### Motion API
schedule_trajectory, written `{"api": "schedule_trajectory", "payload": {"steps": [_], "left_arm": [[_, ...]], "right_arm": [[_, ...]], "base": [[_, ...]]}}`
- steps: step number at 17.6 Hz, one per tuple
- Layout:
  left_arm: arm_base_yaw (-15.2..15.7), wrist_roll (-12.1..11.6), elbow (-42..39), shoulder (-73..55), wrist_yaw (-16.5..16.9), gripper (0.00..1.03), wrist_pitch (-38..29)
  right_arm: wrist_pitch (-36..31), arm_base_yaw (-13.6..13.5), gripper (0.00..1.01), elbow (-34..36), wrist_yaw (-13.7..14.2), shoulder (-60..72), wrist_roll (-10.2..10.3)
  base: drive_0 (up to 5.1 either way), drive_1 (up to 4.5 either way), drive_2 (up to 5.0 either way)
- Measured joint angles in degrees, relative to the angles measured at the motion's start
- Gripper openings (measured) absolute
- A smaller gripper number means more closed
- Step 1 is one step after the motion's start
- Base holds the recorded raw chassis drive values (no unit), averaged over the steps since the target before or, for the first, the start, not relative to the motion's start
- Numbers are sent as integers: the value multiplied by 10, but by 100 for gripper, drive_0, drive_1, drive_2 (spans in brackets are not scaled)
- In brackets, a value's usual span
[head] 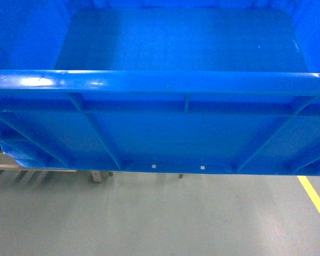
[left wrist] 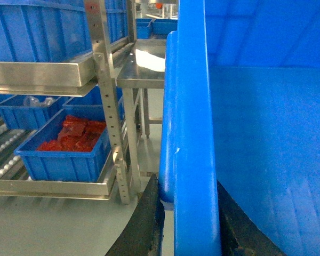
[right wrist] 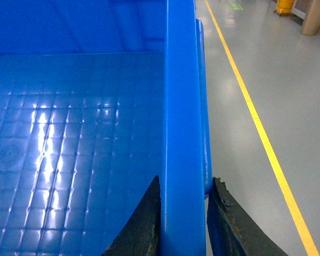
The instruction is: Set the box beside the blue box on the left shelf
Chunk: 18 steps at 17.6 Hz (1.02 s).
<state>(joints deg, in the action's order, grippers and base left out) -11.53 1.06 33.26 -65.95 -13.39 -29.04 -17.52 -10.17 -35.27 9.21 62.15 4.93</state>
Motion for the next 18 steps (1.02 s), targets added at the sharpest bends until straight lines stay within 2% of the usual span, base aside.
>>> {"api": "schedule_trajectory", "payload": {"steps": [18], "left_arm": [[-2, 0, 0, -3, -1, 15, -1]], "right_arm": [[-1, 0, 18, 0, 2, 2, 0]], "base": [[-8, 394, -409]]}}
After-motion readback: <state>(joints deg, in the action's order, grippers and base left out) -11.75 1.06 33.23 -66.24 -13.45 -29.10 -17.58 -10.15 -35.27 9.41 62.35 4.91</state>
